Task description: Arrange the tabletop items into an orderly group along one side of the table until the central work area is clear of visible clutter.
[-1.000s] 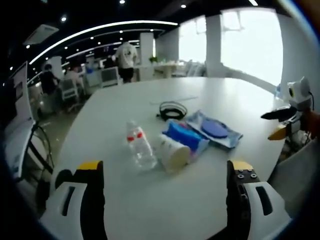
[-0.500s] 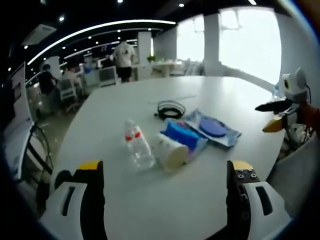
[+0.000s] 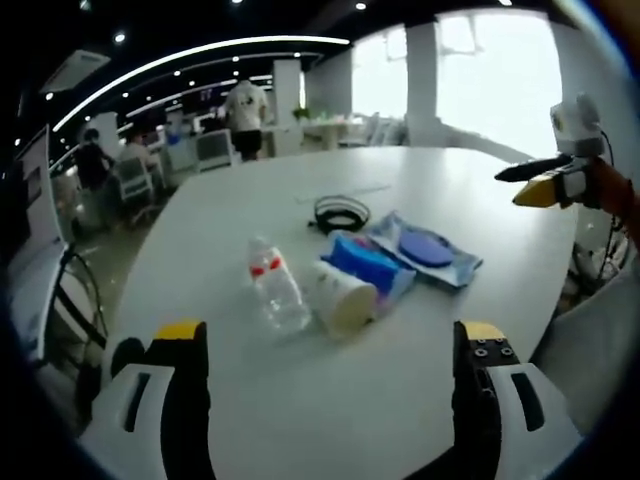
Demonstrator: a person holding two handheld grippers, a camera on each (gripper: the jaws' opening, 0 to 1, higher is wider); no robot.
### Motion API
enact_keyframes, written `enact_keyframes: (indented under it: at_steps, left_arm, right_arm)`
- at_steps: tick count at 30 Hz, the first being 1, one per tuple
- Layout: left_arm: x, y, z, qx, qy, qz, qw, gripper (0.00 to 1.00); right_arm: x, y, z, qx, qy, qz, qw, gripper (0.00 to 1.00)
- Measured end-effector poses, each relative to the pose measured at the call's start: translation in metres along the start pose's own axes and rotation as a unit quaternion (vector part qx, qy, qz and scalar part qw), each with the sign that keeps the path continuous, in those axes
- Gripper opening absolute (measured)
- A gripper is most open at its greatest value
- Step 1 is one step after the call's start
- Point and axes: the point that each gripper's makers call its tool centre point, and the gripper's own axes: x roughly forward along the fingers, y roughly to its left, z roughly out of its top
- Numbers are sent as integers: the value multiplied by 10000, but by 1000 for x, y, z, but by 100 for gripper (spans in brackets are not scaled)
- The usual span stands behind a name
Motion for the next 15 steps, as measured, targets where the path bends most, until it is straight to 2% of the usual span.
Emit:
enact_keyframes:
  at_steps: [7, 12, 15]
  left_arm:
    - [1, 0, 0, -22, 6, -37, 10000, 99]
    - [2, 0, -1, -10, 45, -37, 10000, 99]
    - [3, 0, -3, 6, 89, -46, 9999, 98]
  right_arm:
    - [22, 12, 12, -74, 11, 271, 9996, 99]
    - [38, 21, 13, 84, 50, 525, 9986, 99]
    - [48, 24, 12, 121, 73, 556, 9984, 98]
